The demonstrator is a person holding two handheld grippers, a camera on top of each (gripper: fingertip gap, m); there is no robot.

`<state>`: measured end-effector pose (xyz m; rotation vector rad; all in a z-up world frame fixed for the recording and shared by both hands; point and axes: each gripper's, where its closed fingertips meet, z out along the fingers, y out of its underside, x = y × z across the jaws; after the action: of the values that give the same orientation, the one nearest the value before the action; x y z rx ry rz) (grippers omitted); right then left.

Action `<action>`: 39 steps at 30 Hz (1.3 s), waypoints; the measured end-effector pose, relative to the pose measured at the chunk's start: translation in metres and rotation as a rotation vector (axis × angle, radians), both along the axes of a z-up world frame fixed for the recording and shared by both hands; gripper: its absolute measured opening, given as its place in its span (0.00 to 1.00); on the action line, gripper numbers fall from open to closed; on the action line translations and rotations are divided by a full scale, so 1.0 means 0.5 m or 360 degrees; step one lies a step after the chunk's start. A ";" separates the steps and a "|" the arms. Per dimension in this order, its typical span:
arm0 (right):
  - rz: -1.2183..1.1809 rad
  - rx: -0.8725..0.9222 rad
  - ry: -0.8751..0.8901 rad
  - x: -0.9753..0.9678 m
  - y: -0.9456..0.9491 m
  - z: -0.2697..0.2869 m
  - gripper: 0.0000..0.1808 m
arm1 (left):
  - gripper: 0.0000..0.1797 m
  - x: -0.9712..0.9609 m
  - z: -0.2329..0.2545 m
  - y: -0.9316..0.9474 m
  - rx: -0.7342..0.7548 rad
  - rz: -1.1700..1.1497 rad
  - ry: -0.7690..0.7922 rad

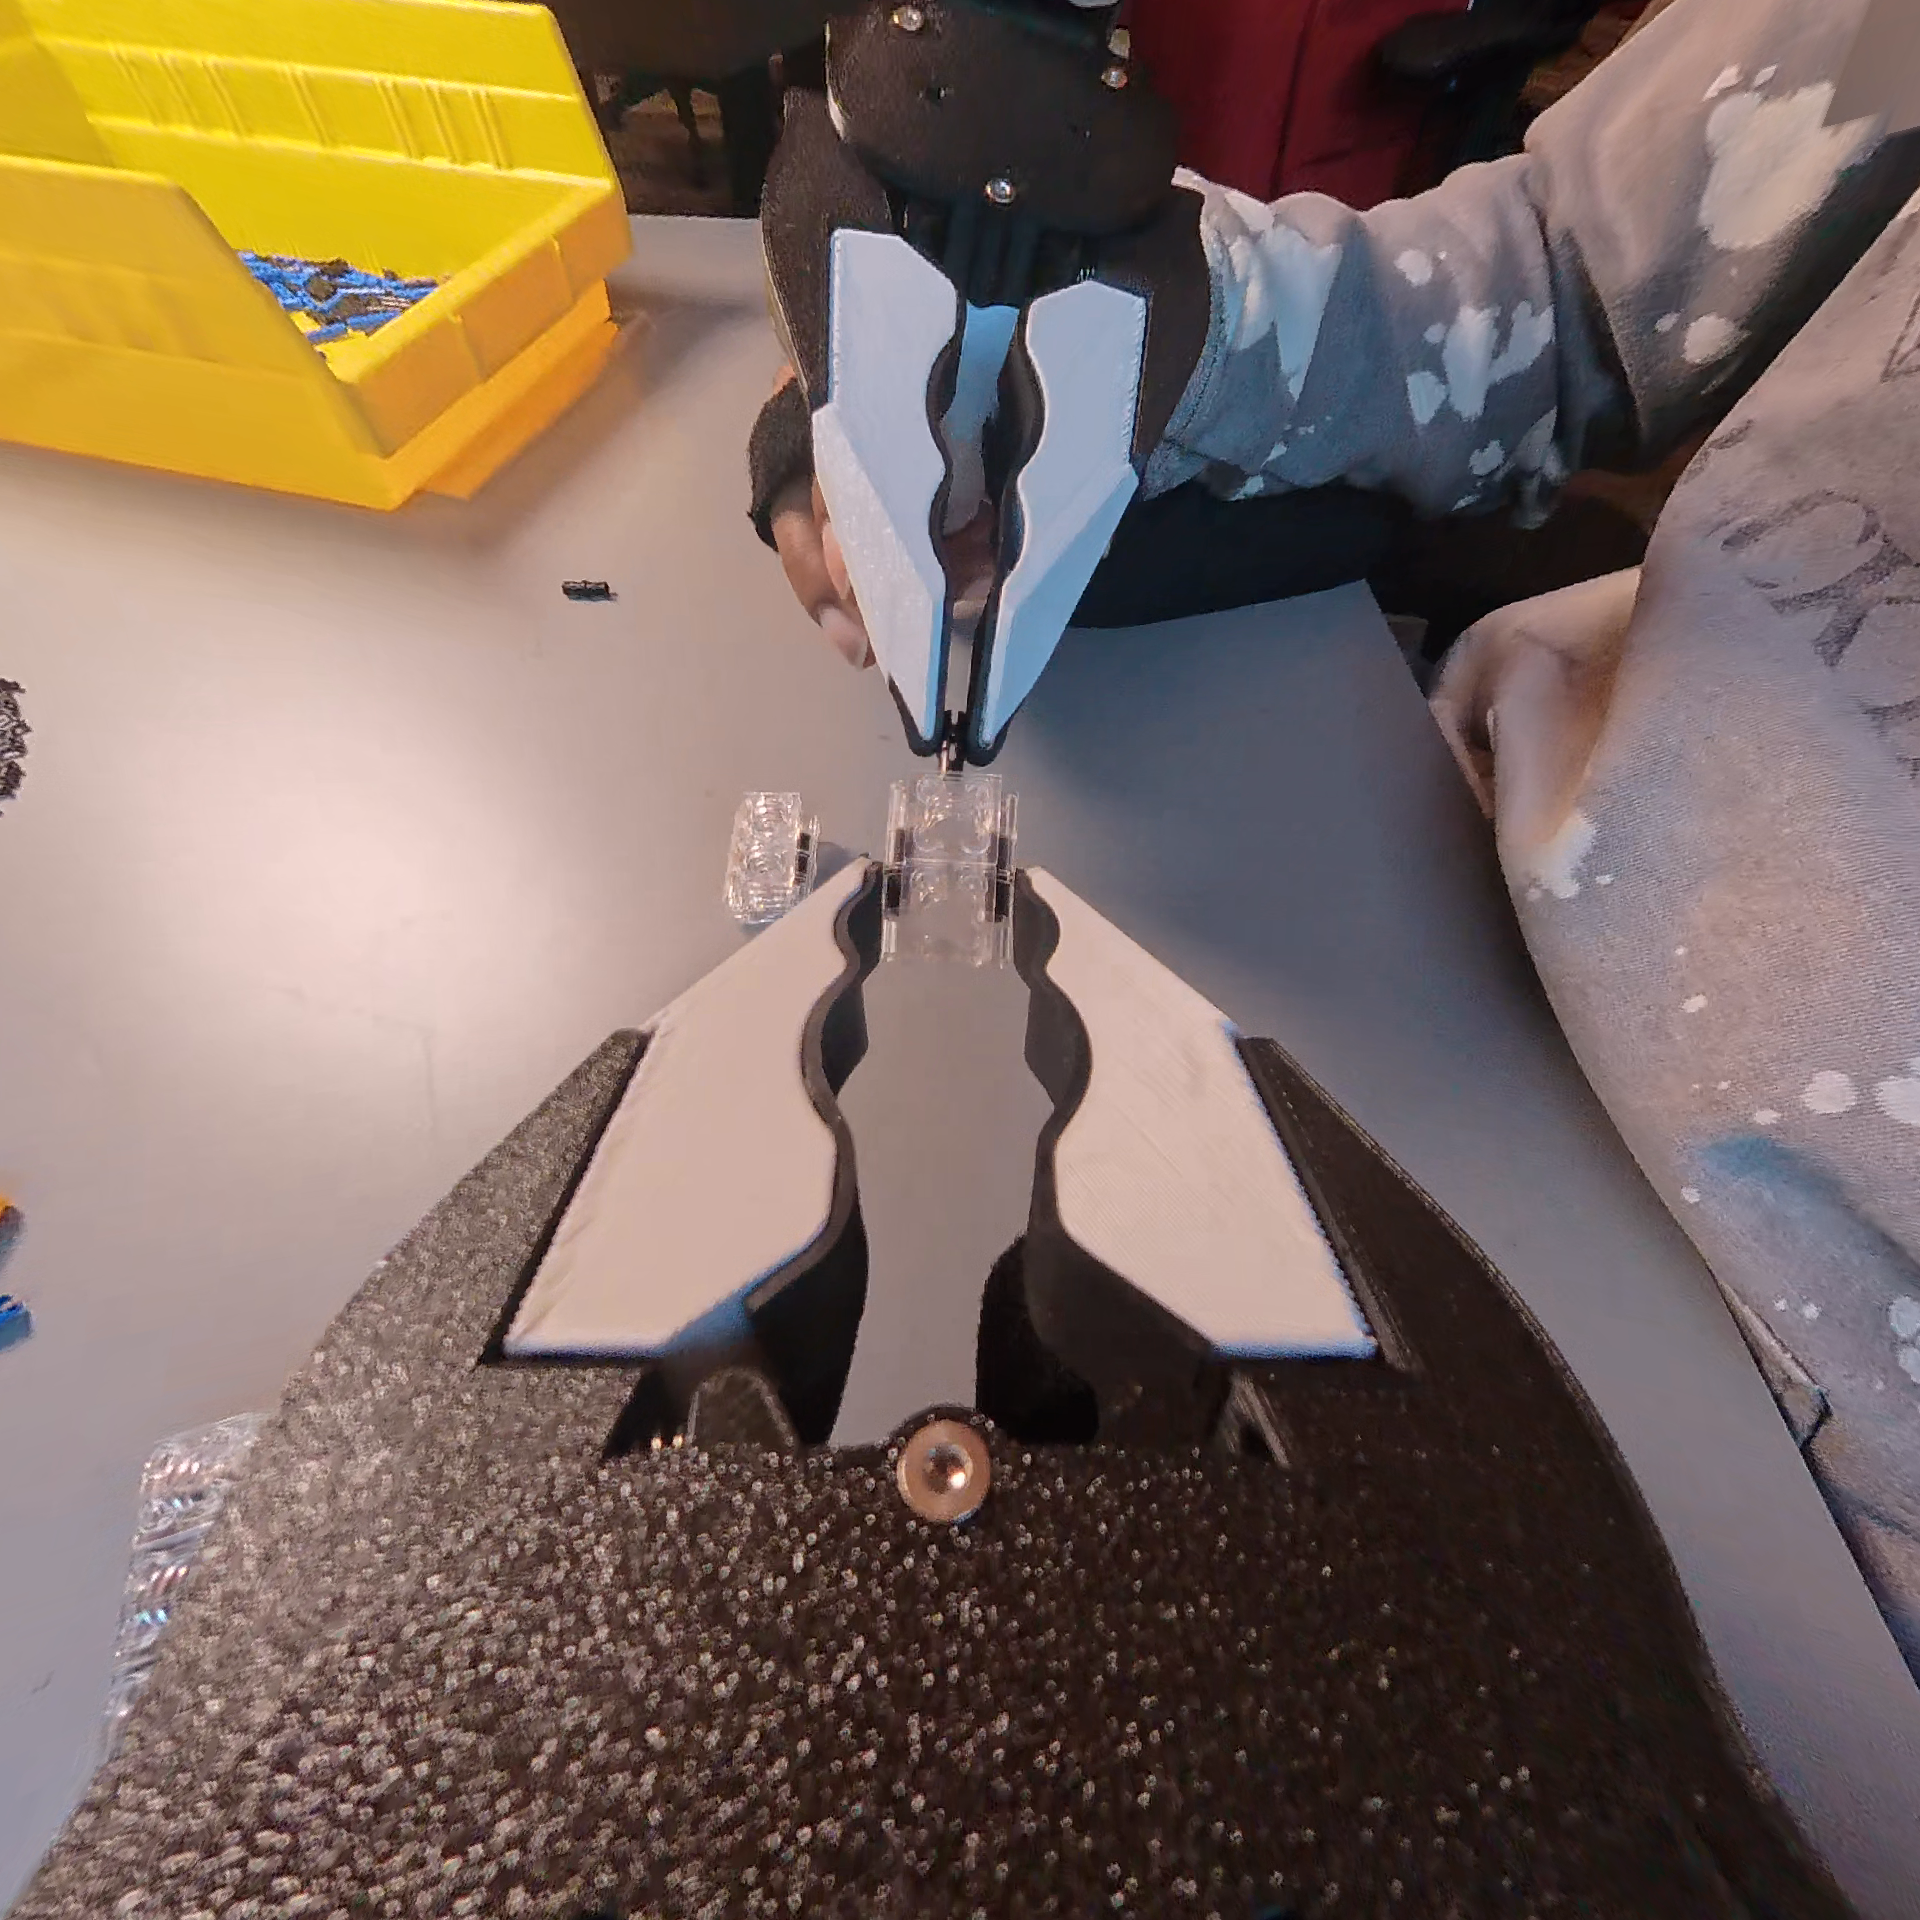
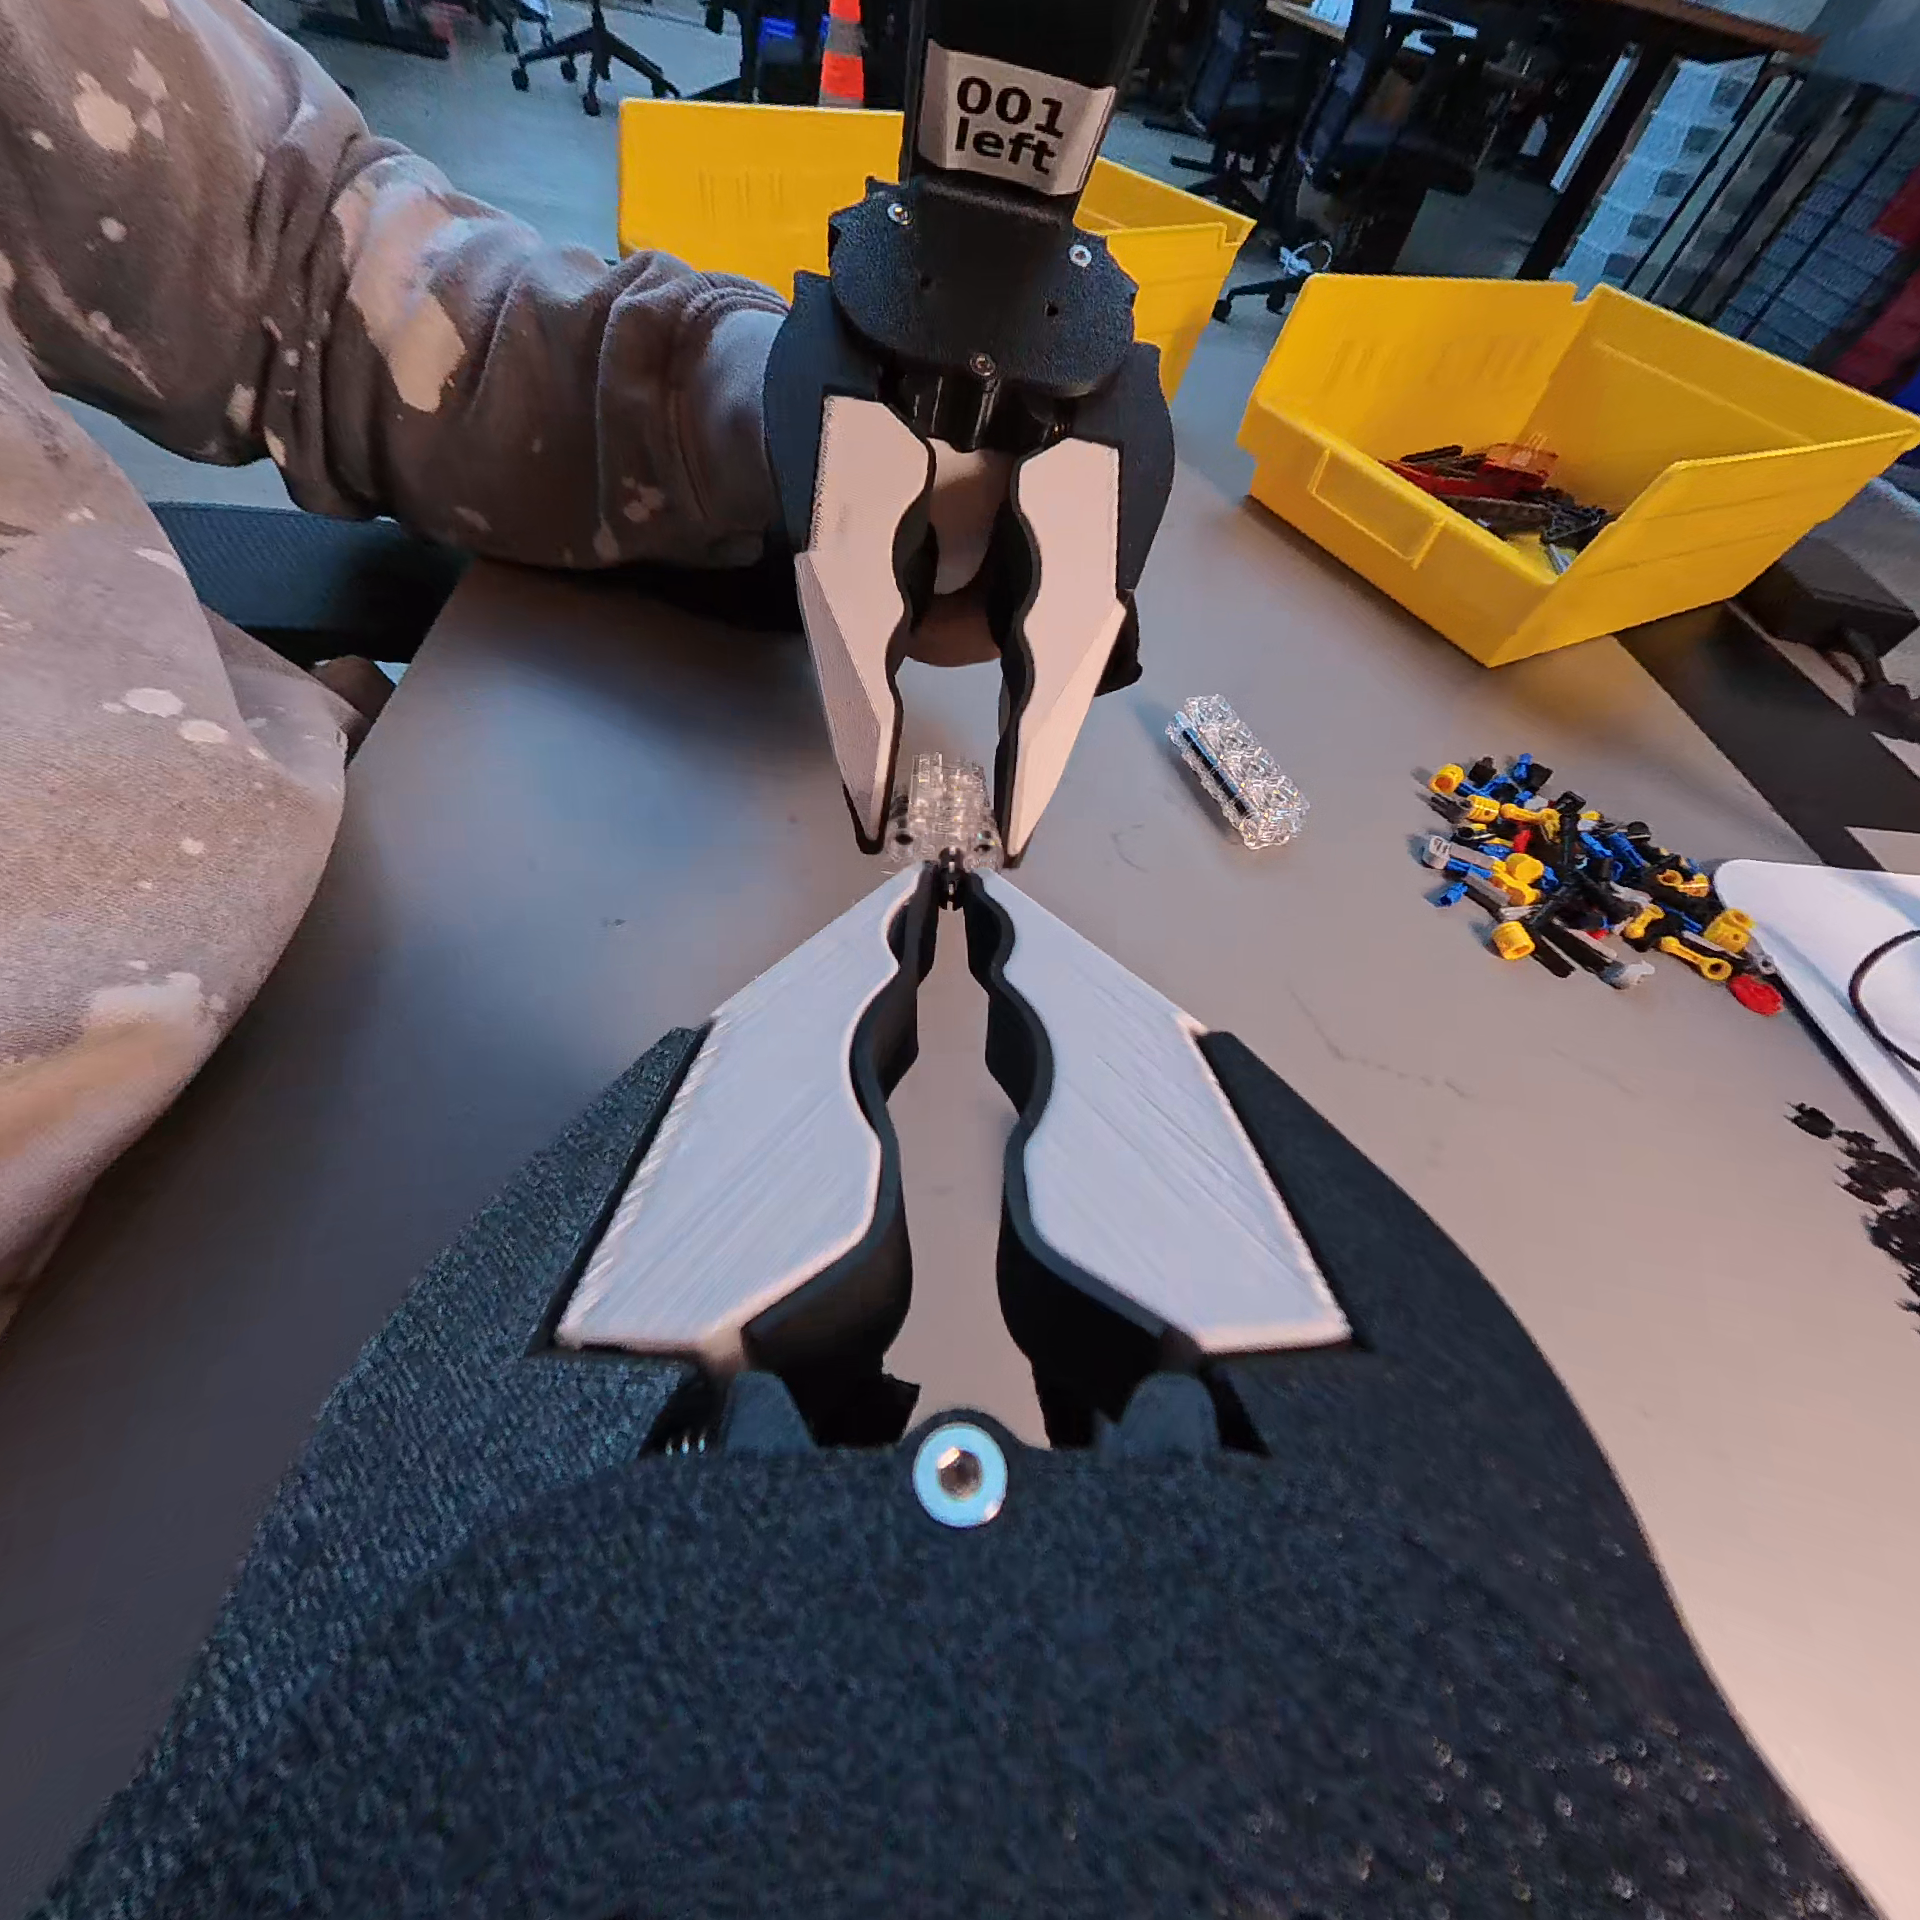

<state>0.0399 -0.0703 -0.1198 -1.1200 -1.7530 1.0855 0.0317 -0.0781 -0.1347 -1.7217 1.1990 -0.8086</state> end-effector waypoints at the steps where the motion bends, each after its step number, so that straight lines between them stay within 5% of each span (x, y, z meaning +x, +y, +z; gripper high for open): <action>1: -0.0002 -0.0006 -0.0002 0.001 0.001 0.000 0.02 | 0.13 0.001 0.001 -0.002 0.0001 -0.0008 -0.0007; 23: -0.0001 0.0001 -0.0088 0.011 0.001 -0.013 0.02 | 0.12 0.017 -0.011 -0.011 0.0033 -0.0022 0.0088; 35: 0.0019 0.0104 -0.0429 0.011 -0.013 -0.103 0.02 | 0.12 0.023 -0.098 -0.020 -0.0035 -0.0032 0.0466; 39: 0.0000 -0.0062 -0.0304 0.007 -0.010 -0.075 0.02 | 0.11 0.025 -0.073 -0.017 -0.0090 -0.0010 0.0284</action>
<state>0.0432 -0.0754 -0.1571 -1.2836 -1.8856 1.0454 0.0441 -0.0867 -0.1711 -1.8683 1.3116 -0.7104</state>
